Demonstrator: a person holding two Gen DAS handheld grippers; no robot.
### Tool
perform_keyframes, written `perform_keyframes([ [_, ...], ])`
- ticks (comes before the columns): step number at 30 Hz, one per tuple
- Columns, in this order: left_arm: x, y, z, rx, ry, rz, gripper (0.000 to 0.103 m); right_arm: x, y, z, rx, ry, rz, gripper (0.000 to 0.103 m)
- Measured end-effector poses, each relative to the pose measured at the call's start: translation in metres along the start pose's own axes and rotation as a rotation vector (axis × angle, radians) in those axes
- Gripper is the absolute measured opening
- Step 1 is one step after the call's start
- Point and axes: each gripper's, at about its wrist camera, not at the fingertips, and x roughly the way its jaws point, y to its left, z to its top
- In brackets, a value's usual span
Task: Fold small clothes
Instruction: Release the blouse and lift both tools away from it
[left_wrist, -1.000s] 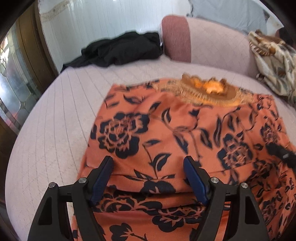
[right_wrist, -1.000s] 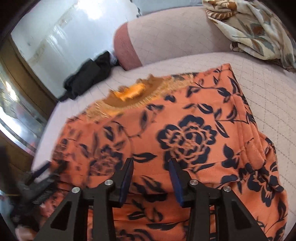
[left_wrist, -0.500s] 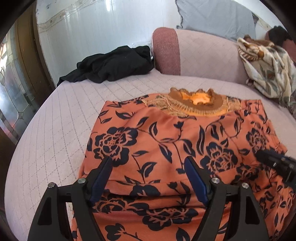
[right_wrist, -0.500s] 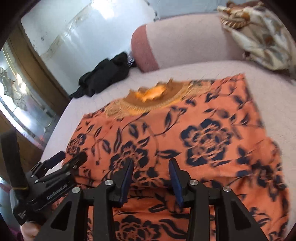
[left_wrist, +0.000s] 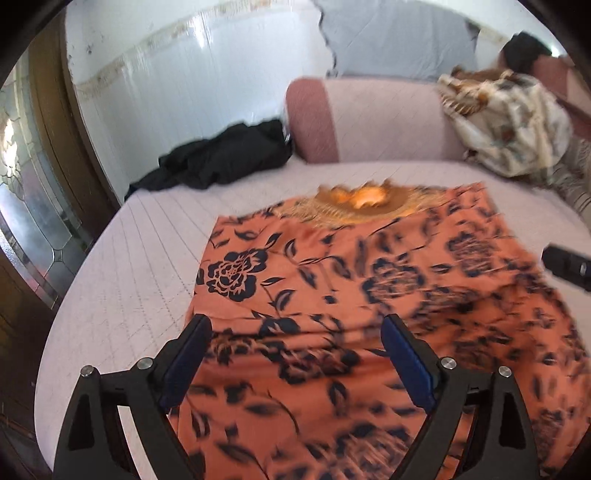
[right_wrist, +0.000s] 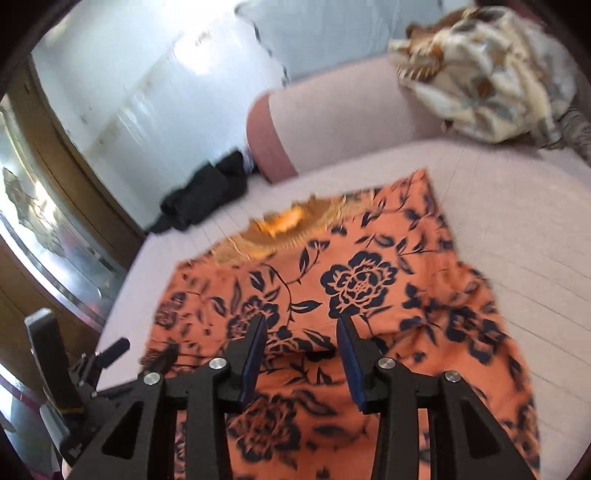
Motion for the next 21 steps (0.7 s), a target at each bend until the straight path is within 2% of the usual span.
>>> perform_keyframes([
  [4,-0.047,-0.010,-0.014,-0.029,-0.040,-0.029,0.093,-0.046,0.004,-0.029,-0.014,-0.052,0.014,0.055],
  [8,-0.081,-0.013,-0.029,-0.061,-0.030,-0.068,0.093,-0.083,0.002,-0.051,-0.049,-0.058,0.014,0.055],
  [10,-0.098,-0.016,-0.032,-0.063,-0.034,-0.063,0.093,-0.099,-0.001,-0.061,-0.046,-0.068,0.022,0.055],
  [21,-0.189,-0.013,-0.020,-0.049,-0.194,-0.036,0.093,-0.181,0.001,-0.075,-0.051,-0.139,0.048,0.055],
])
